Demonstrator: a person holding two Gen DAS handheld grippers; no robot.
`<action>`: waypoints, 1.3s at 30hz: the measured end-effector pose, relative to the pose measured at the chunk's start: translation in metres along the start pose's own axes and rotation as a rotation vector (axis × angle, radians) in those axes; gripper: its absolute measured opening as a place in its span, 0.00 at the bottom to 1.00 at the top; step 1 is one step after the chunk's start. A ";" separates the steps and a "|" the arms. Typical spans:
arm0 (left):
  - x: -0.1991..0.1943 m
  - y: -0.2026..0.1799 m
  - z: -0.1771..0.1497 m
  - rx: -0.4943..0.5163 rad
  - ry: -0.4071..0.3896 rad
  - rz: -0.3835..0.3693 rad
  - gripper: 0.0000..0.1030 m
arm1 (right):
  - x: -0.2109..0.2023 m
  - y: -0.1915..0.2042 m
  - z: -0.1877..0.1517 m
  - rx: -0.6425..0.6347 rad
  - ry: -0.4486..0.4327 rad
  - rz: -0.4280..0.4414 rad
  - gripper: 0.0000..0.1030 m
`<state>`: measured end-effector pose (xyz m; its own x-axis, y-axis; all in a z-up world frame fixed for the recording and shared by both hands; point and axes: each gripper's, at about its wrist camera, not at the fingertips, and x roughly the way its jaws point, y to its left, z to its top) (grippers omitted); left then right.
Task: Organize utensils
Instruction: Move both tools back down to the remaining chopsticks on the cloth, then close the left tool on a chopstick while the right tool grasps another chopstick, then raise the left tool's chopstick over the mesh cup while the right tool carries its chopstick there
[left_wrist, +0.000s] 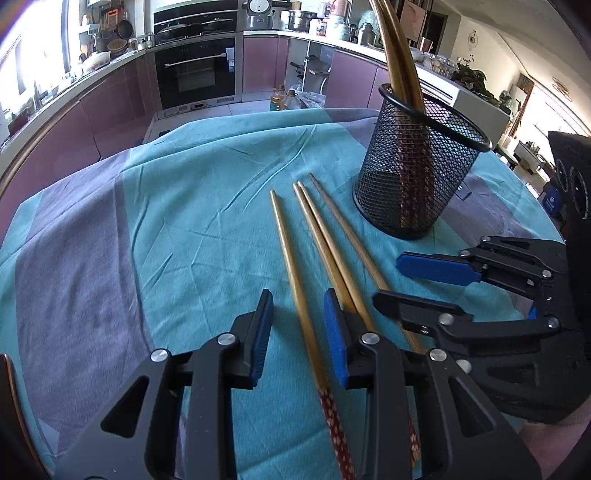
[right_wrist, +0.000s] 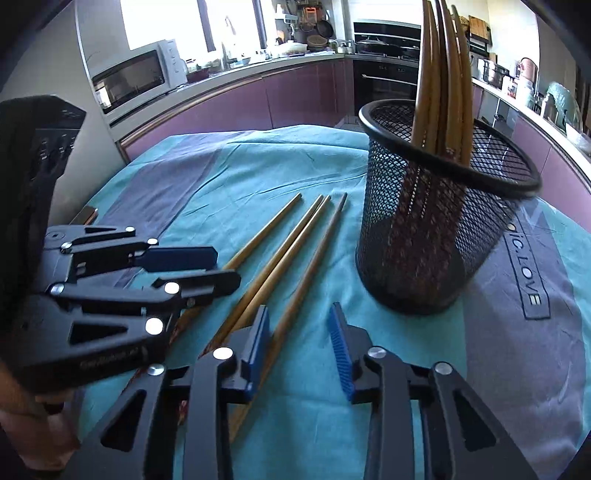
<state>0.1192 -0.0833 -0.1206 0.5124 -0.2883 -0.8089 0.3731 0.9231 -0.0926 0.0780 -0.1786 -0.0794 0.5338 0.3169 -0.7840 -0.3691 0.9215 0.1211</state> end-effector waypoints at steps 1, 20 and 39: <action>0.002 0.000 0.001 -0.001 0.002 0.000 0.26 | 0.001 0.000 0.001 0.002 -0.002 -0.004 0.28; -0.018 0.006 -0.009 -0.085 -0.043 -0.055 0.07 | -0.021 -0.013 -0.006 0.124 -0.079 0.109 0.06; 0.001 0.000 -0.006 -0.051 0.027 -0.086 0.09 | 0.003 -0.009 0.000 0.049 0.014 0.123 0.10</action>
<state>0.1149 -0.0816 -0.1250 0.4585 -0.3605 -0.8123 0.3747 0.9072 -0.1912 0.0831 -0.1859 -0.0828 0.4757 0.4253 -0.7700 -0.3935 0.8858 0.2461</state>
